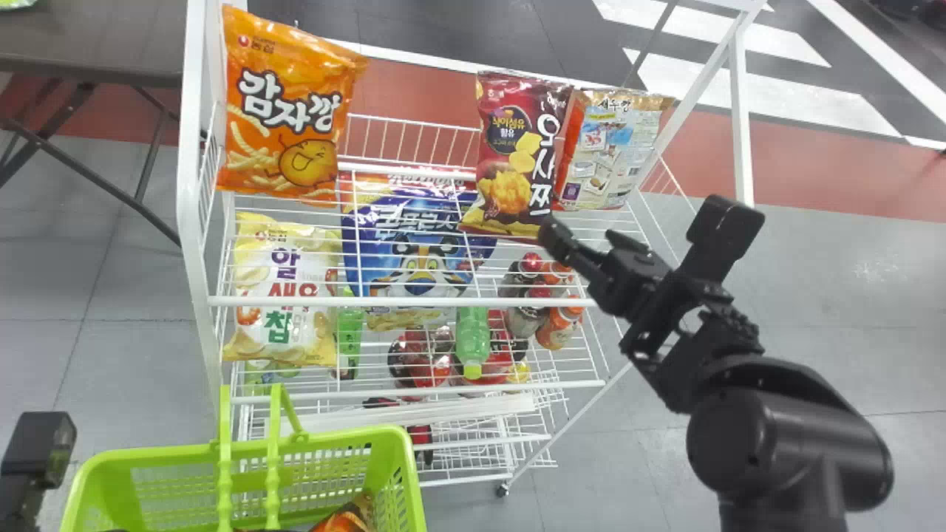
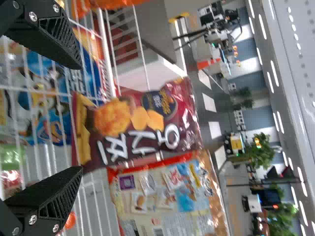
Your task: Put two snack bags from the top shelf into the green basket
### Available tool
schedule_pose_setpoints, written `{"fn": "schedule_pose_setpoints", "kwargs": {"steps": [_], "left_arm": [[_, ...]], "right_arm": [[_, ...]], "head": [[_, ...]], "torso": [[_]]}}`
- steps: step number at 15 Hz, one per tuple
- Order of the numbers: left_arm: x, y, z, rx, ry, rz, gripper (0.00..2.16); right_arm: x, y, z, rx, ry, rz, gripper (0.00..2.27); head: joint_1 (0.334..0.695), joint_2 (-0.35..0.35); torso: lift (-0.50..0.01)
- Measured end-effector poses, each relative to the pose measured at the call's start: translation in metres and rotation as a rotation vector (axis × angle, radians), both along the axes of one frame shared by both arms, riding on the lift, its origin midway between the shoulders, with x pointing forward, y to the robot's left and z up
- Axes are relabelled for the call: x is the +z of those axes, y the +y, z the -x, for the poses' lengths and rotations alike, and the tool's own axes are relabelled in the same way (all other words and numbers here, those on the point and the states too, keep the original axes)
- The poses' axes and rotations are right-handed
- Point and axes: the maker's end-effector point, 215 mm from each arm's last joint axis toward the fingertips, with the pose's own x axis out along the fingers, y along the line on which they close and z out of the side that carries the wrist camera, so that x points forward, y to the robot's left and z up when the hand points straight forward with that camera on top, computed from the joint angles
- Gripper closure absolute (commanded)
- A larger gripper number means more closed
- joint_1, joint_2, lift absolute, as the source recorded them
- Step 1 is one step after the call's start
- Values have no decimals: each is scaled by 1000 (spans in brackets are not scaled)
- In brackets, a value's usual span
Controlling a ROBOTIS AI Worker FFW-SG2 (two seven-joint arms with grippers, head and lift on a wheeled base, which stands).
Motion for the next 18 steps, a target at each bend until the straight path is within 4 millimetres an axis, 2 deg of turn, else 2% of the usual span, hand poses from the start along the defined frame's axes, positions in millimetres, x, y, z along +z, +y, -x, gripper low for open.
{"fn": "schedule_pose_setpoints", "kwargs": {"steps": [3,6,11,18], "left_arm": [[1,3,-3,3,-8,-4,2145],[2,5,-4,6,-9,-4,2145],[2,8,-6,13,-10,-4,2145],[2,7,-12,9,-13,-4,2145]], "right_arm": [[10,-39,-35,-60,-45,40,80],[18,-67,-66,-95,-69,93,80],[14,-105,-113,-114,-71,147,70],[-4,-158,-142,-142,-23,153,70]], "head": [[695,-350],[695,-350],[695,-350],[695,-350]], "torso": [[-1],[-1],[-1],[-1]]}}
